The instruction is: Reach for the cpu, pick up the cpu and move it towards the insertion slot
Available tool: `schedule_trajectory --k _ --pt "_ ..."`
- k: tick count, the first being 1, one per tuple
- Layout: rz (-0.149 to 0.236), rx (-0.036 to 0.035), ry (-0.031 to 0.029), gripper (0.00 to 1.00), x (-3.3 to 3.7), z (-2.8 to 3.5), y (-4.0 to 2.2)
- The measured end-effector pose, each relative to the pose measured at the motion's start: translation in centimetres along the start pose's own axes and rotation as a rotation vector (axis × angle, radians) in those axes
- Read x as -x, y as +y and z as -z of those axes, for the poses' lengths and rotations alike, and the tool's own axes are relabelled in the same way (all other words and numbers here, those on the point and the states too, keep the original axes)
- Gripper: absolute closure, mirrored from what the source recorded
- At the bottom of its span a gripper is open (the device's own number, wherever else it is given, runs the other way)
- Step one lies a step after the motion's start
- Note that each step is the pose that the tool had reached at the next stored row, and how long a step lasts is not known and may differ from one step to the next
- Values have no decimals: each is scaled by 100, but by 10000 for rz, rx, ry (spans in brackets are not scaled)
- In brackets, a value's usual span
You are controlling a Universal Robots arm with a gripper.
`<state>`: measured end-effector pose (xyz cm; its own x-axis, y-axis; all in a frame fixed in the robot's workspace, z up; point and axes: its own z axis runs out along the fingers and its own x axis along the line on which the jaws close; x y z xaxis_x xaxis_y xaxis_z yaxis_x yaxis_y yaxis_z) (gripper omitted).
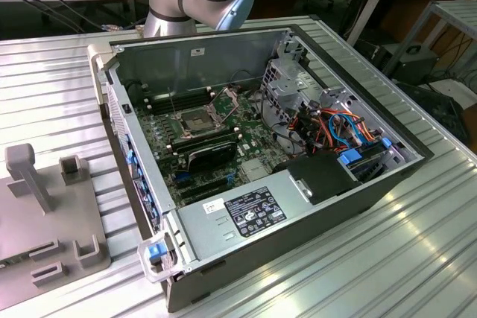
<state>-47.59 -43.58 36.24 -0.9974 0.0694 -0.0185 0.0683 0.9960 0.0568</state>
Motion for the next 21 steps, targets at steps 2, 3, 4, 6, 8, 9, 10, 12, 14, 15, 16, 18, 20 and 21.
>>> schedule_trajectory --k 2,3,4,6,8,9,10,12,14,15,16,18,20,21 --pt "185 2 15 34 -4 -40 -3" --pt "255 3 23 34 -8 -59 -5" --pt "293 3 25 34 -9 -73 -9" --pt "298 2 29 34 -9 -82 -10" --pt "300 4 28 34 -9 -87 -11" --pt "300 5 26 34 -9 -92 -11" --pt "300 6 26 34 -9 -97 -11" --pt "306 26 29 34 -9 -107 -14" --pt "308 43 29 34 -9 -119 -16" --pt "308 46 29 34 -9 -128 -16" --pt "308 47 29 34 -10 -136 -17" --pt "309 50 28 34 -10 -154 -19" --pt "308 49 29 34 -10 -173 -19" --pt "309 53 29 34 -11 -184 -20"
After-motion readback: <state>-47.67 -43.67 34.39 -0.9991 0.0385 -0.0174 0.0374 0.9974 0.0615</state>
